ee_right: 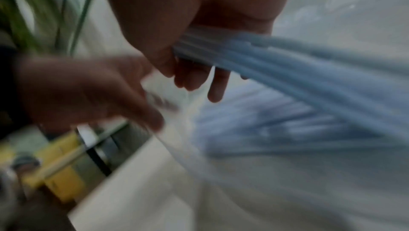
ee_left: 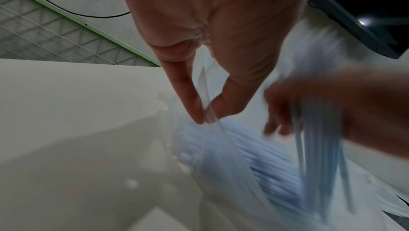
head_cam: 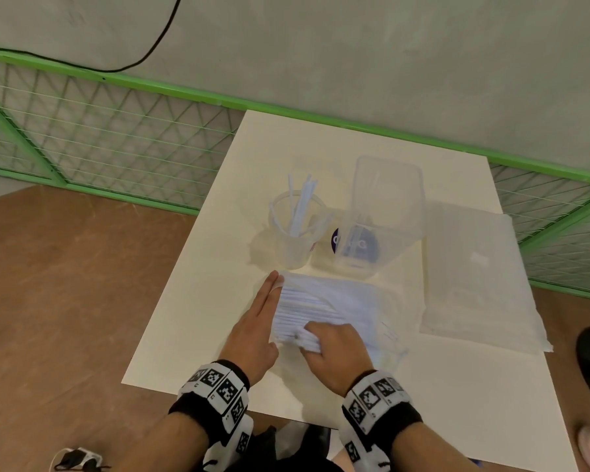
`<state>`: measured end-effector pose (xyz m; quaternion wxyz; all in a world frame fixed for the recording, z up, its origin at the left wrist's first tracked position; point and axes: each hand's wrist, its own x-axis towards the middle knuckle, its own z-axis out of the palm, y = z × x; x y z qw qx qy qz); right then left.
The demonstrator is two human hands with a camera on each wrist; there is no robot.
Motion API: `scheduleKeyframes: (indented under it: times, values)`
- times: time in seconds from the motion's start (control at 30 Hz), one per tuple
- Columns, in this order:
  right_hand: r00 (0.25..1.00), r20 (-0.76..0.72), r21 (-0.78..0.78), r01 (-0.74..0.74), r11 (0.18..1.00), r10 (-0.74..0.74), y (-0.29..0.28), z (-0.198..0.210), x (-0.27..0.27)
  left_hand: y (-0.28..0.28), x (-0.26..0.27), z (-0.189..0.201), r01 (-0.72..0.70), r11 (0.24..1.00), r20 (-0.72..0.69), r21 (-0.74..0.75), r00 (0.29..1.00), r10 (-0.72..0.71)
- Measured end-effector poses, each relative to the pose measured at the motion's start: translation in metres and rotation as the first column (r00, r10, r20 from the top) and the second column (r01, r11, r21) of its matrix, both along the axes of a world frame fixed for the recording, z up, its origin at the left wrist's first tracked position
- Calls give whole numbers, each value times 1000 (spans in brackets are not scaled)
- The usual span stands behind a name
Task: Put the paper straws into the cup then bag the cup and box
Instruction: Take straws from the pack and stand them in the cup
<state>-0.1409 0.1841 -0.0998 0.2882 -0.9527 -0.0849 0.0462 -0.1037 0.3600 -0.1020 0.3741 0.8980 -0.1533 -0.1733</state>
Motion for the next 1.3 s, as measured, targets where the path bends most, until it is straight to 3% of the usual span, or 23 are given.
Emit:
scheduleKeyframes:
  times: [0.07,0.13,0.17,0.3,0.47,0.6,0.7,0.87,1.0,1.17,1.3]
  values:
    - [990,1,335,134,933,-142,2,20,-2,0,0,-2,-2,1000,7,1,1000,2]
    - [949,-124,517,311,798,-289,2,32,-5,1,2,-3,3,1000,18,3,1000,-3]
    - [928,-172,518,370,771,-330,0,32,-5,1,2,-3,6,1000,20,-1,1000,-6]
    - [896,-298,405,432,806,-330,-15,28,-3,0,4,-4,13,1000,23,-8,1000,-13]
    - [888,-273,431,457,778,-370,-24,45,6,1,5,-5,13,1000,31,-2,999,-13]
    - [878,-334,312,445,839,-342,-20,33,2,0,6,-4,17,1000,31,-19,999,-16]
    - [868,-358,306,458,835,-345,-21,47,12,-1,6,-3,14,1000,22,-14,1000,-14]
    - [926,-114,474,369,799,-360,-34,154,68,0,5,0,12,1000,-3,17,1000,-12]
    - [896,104,541,314,780,-433,-37,208,124,-1,5,4,21,999,-17,25,1000,-21]
    - [916,113,400,312,862,-384,-23,192,174,0,5,10,18,998,-33,56,999,-16]
    - [951,-13,247,302,921,-308,-15,161,191,2,5,10,19,997,-43,76,999,-16]
